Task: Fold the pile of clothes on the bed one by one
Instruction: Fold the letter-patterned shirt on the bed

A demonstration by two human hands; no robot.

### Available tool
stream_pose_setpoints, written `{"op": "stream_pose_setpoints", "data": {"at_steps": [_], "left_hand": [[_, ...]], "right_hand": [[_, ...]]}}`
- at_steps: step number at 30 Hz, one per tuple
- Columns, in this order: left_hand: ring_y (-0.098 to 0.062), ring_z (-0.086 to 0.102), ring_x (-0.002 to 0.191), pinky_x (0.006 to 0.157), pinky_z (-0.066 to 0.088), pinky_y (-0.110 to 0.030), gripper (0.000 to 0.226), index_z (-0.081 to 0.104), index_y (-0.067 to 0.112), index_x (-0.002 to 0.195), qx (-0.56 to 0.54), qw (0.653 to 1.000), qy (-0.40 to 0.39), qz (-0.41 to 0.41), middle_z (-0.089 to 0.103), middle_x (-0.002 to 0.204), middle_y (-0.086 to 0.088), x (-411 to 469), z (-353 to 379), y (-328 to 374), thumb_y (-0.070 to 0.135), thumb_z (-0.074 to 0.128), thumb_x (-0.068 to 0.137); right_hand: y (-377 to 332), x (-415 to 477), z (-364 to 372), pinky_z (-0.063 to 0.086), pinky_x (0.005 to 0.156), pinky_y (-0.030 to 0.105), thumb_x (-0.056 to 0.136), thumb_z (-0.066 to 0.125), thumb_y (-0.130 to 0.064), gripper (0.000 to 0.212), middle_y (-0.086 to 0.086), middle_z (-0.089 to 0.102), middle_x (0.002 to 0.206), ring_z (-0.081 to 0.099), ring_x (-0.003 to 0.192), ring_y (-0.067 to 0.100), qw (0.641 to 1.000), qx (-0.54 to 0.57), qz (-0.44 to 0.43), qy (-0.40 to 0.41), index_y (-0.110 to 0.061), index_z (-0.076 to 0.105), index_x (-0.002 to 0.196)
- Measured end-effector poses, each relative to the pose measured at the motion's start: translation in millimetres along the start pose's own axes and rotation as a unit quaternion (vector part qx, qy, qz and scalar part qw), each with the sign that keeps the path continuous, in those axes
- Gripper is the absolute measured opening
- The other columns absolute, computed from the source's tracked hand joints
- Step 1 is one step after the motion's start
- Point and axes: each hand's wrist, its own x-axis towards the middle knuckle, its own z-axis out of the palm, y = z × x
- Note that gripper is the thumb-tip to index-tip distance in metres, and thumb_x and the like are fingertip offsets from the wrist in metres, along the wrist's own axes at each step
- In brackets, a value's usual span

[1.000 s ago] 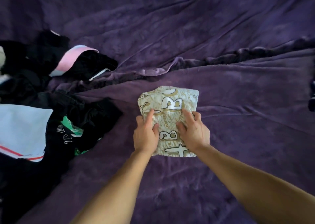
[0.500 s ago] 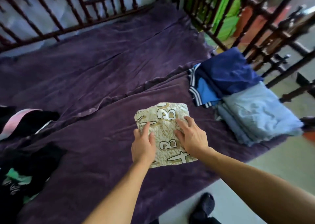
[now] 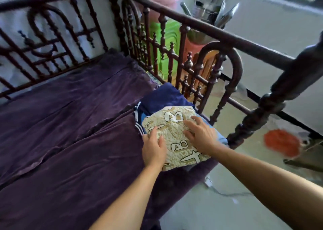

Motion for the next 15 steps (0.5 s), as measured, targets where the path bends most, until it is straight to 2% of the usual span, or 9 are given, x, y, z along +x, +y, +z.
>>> {"op": "stream_pose_setpoints", "data": {"at_steps": [5, 7, 9, 11, 12, 13, 15], "left_hand": [[-0.021, 0.053, 0.114, 0.090, 0.035, -0.018, 0.046, 0.043, 0.023, 0.141, -0.082, 0.996, -0.031, -0.016, 0.043, 0.128, -0.006, 17.3, 53.0, 30.4, 0.024, 0.052, 0.095], [-0.018, 0.045, 0.124, 0.096, 0.029, -0.014, 0.053, 0.039, 0.023, 0.143, -0.118, 0.988, -0.090, -0.039, 0.037, 0.135, -0.006, 24.2, 79.1, 31.3, 0.018, 0.056, 0.094], [-0.018, 0.035, 0.133, 0.104, 0.023, -0.015, 0.062, 0.031, 0.021, 0.147, -0.131, 0.970, -0.188, -0.078, 0.031, 0.143, -0.008, 30.9, 106.4, 22.0, 0.015, 0.058, 0.092], [-0.022, 0.032, 0.136, 0.112, 0.024, -0.025, 0.066, 0.026, 0.021, 0.149, -0.077, 0.948, -0.288, -0.116, 0.027, 0.147, -0.009, 36.9, 128.3, 5.7, 0.022, 0.059, 0.092], [-0.023, 0.034, 0.135, 0.112, 0.028, -0.030, 0.064, 0.027, 0.023, 0.148, -0.023, 0.942, -0.311, -0.125, 0.028, 0.146, -0.008, 40.1, 136.6, -3.3, 0.028, 0.057, 0.093], [-0.023, 0.037, 0.133, 0.110, 0.032, -0.035, 0.059, 0.029, 0.025, 0.147, 0.043, 0.945, -0.301, -0.120, 0.028, 0.146, -0.006, 44.5, 142.5, -10.2, 0.034, 0.054, 0.093], [-0.025, 0.032, 0.135, 0.108, 0.035, -0.041, 0.053, 0.032, 0.029, 0.144, 0.168, 0.962, -0.209, -0.054, 0.023, 0.152, -0.004, 59.4, 149.9, -14.3, 0.040, 0.045, 0.094]], "right_hand": [[62.8, 47.8, -16.5, 0.050, 0.075, 0.035, 0.095, 0.044, -0.054, 0.042, 0.000, 0.035, 0.148, 0.058, 0.112, 0.022, 0.998, -0.056, -0.037, -0.005, -0.042, 0.041, 0.135], [89.1, 66.3, -8.1, 0.050, 0.080, 0.038, 0.094, 0.045, -0.053, 0.044, 0.001, 0.030, 0.153, 0.053, 0.120, 0.024, 0.995, -0.078, -0.038, -0.038, -0.042, 0.039, 0.137], [114.6, 80.1, 7.4, 0.046, 0.093, 0.044, 0.095, 0.047, -0.051, 0.052, 0.003, 0.018, 0.159, 0.042, 0.132, 0.028, 0.990, -0.096, -0.014, -0.099, -0.043, 0.031, 0.143], [134.0, 85.8, 25.4, 0.035, 0.105, 0.048, 0.095, 0.046, -0.050, 0.059, 0.002, 0.008, 0.162, 0.028, 0.140, 0.027, 0.980, -0.113, 0.021, -0.163, -0.041, 0.023, 0.148], [141.2, 86.8, 34.3, 0.031, 0.107, 0.048, 0.095, 0.044, -0.052, 0.060, 0.001, 0.005, 0.162, 0.021, 0.143, 0.026, 0.976, -0.121, 0.036, -0.180, -0.039, 0.020, 0.150], [145.6, 87.5, 42.7, 0.028, 0.109, 0.047, 0.096, 0.041, -0.054, 0.061, 0.000, 0.003, 0.162, 0.015, 0.145, 0.024, 0.974, -0.124, 0.041, -0.184, -0.038, 0.019, 0.150], [146.8, 86.8, 58.8, 0.025, 0.111, 0.046, 0.094, 0.035, -0.061, 0.063, 0.001, -0.001, 0.163, 0.005, 0.148, 0.022, 0.977, -0.121, 0.015, -0.175, -0.038, 0.017, 0.151]]}}
